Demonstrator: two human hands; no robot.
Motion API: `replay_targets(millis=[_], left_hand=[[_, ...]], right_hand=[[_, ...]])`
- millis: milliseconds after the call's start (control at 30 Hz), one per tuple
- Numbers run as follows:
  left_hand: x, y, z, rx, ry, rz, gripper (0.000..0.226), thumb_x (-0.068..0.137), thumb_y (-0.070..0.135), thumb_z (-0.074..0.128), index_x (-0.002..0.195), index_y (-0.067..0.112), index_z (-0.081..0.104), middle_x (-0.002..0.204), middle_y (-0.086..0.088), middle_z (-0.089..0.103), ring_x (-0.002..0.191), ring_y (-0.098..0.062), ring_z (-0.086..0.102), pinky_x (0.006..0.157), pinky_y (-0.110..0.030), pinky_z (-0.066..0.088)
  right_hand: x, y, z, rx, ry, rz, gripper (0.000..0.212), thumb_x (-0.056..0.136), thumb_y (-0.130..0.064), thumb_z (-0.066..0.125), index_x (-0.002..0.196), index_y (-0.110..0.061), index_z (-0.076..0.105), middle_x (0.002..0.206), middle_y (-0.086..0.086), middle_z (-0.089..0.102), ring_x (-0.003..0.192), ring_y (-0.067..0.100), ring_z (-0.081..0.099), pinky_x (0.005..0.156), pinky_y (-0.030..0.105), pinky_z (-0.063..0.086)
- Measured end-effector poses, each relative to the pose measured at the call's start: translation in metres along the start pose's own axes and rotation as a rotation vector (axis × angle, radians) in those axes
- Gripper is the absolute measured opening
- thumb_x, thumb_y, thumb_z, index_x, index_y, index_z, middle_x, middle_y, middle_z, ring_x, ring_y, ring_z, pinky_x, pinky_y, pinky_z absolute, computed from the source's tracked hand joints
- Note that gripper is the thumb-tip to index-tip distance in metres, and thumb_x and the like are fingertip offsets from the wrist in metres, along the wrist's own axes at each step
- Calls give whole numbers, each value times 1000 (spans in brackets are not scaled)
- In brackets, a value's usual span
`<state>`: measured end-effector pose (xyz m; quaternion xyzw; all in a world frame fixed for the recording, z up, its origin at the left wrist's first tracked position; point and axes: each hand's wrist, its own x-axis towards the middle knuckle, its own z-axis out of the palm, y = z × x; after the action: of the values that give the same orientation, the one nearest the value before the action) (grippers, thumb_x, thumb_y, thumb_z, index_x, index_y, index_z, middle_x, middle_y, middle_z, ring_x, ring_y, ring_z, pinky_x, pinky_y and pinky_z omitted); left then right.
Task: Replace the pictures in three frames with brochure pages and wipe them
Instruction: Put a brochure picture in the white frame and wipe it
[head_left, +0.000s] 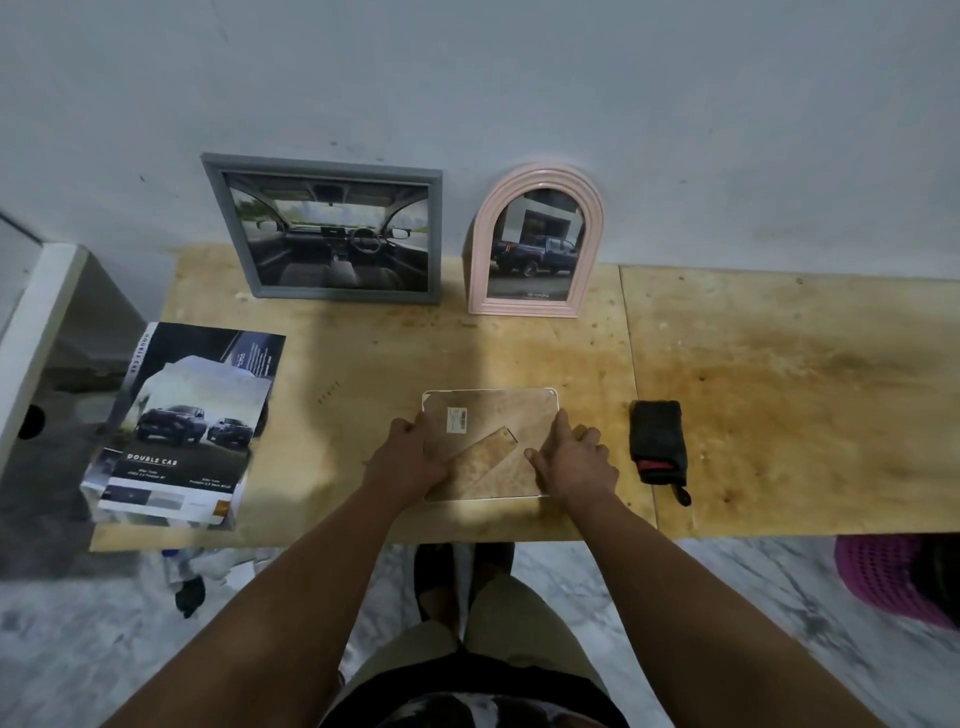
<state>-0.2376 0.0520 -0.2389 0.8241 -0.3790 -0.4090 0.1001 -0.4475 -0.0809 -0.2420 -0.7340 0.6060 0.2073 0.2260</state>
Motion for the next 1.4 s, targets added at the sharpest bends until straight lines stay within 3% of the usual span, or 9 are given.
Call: replay_targets(millis=[133,233,367,467,667,833,967,1267,1400], left_hand=[[4,-2,5,35,32,20,102,75,47,72,156,29,12,123,-3,36,95,-34,63,72,-33,43],[9,-2,5,28,7,48,105,72,43,75,155,34,10,121,-4,33,95,-35,61,75,-37,48],[16,6,1,259,20,129,108,65,48,72,152,31,10,145,-9,19,123,-38,38,92,-49,51],[17,8,4,355,82,179,97,72,56,66,155,27,24,166,-5,-1,136,-36,29,100,-47,45],[21,10,11,448,85,183,100,71,71,60,152,24,26,167,-3,-4,131,-36,33,94,-45,43],[22,4,19,601,145,241,111,73,81,51,157,16,17,167,0,1,118,-35,40,85,-44,46],[24,3,19,600,138,248,113,73,83,47,158,16,13,168,0,1,120,-34,38,88,-45,45],[22,4,23,610,166,231,112,78,82,50,159,15,10,168,-4,2,122,-34,39,90,-45,46],[20,8,23,607,189,229,108,77,78,58,156,15,20,167,-8,1,123,-36,41,90,-46,49]], right_hand=[[4,3,1,3,29,-8,74,88,-70,58,143,-36,22,133,14,42,119,38,52,91,54,50],[8,4,-1,-20,53,-42,85,85,-69,64,147,-40,13,136,15,36,118,39,50,90,56,50],[18,3,-9,-213,31,-283,92,94,-61,58,159,-40,-4,169,9,-9,150,44,17,106,65,37],[24,4,-10,-287,-54,-370,80,102,-55,44,162,-31,-3,171,1,-20,157,37,-2,113,65,28],[20,-6,-17,-460,-84,-361,77,105,-54,34,163,-23,-7,170,8,-20,156,39,-2,113,70,21],[20,-14,-23,-563,-57,-424,81,106,-47,41,163,-12,-4,171,9,-16,157,36,4,116,72,18],[18,-12,-25,-488,-73,-450,80,105,-44,44,163,-27,-9,171,11,-13,152,37,22,115,71,19],[20,-12,-19,-504,-105,-433,78,104,-46,39,162,-32,-11,170,9,-19,152,38,15,111,72,22],[17,-5,-16,-432,-9,-433,69,104,-50,40,161,-32,5,172,10,-5,148,37,27,108,60,36]])
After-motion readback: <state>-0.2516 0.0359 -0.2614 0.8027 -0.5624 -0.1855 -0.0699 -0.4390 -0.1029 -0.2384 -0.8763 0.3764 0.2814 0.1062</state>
